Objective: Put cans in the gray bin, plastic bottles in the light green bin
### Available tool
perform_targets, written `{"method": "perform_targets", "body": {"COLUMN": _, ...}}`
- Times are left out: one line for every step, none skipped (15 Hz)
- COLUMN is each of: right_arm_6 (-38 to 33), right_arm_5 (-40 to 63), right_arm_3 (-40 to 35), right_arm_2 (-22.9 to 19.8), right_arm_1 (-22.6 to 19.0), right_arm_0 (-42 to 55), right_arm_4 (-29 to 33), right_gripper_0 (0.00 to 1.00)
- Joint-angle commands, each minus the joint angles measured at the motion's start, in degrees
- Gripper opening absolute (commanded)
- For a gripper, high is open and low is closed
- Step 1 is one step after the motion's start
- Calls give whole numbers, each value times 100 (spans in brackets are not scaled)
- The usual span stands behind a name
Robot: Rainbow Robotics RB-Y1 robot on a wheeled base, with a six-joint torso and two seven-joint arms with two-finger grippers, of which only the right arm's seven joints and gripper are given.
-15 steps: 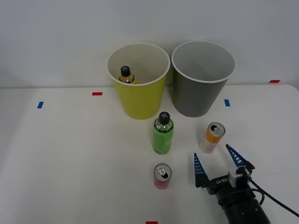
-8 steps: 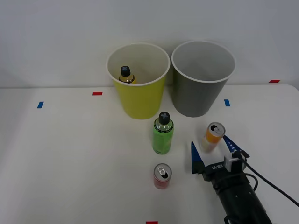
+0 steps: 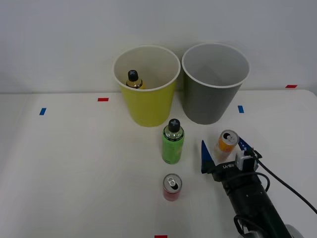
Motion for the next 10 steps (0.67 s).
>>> {"method": "perform_targets", "body": {"right_arm_6": 12, "right_arm_5": 76, "right_arm_3": -1, "right_arm_2": -20, "right_arm_1": -15, "right_arm_0": -52, "right_arm_4": 0, "right_gripper_0": 100}}
{"method": "perform_targets", "body": {"right_arm_6": 21, "right_arm_5": 128, "right_arm_3": -1, "right_arm_2": -56, "right_arm_1": -6, "right_arm_0": -70, "right_arm_4": 17, "right_gripper_0": 100}}
{"method": "perform_targets", "body": {"right_arm_6": 38, "right_arm_5": 164, "right_arm_3": -1, "right_arm_2": -82, "right_arm_1": -6, "right_arm_0": -70, "right_arm_4": 26, "right_gripper_0": 100}}
{"method": "perform_targets", "body": {"right_arm_6": 47, "right_arm_5": 172, "right_arm_3": -1, "right_arm_2": -100, "right_arm_1": 3, "right_arm_0": -61, "right_arm_4": 0, "right_gripper_0": 100}}
{"method": "perform_targets", "body": {"right_arm_6": 47, "right_arm_5": 225, "right_arm_3": -1, "right_arm_2": -108, "right_arm_1": 3, "right_arm_0": -70, "right_arm_4": 0, "right_gripper_0": 100}}
{"method": "perform_targets", "body": {"right_arm_6": 47, "right_arm_5": 234, "right_arm_3": -1, "right_arm_2": -135, "right_arm_1": 3, "right_arm_0": -79, "right_arm_4": 0, "right_gripper_0": 100}}
{"method": "perform_targets", "body": {"right_arm_6": 47, "right_arm_5": 234, "right_arm_3": -1, "right_arm_2": -135, "right_arm_1": 11, "right_arm_0": -79, "right_arm_4": -9, "right_gripper_0": 100}}
{"method": "perform_targets", "body": {"right_arm_6": 47, "right_arm_5": 234, "right_arm_3": -1, "right_arm_2": -126, "right_arm_1": 20, "right_arm_0": -70, "right_arm_4": -18, "right_gripper_0": 100}}
{"method": "perform_targets", "body": {"right_arm_6": 47, "right_arm_5": 234, "right_arm_3": -1, "right_arm_2": -126, "right_arm_1": 20, "right_arm_0": -88, "right_arm_4": -9, "right_gripper_0": 100}}
{"method": "perform_targets", "body": {"right_arm_6": 47, "right_arm_5": 234, "right_arm_3": -1, "right_arm_2": -126, "right_arm_1": 20, "right_arm_0": -105, "right_arm_4": -9, "right_gripper_0": 100}}
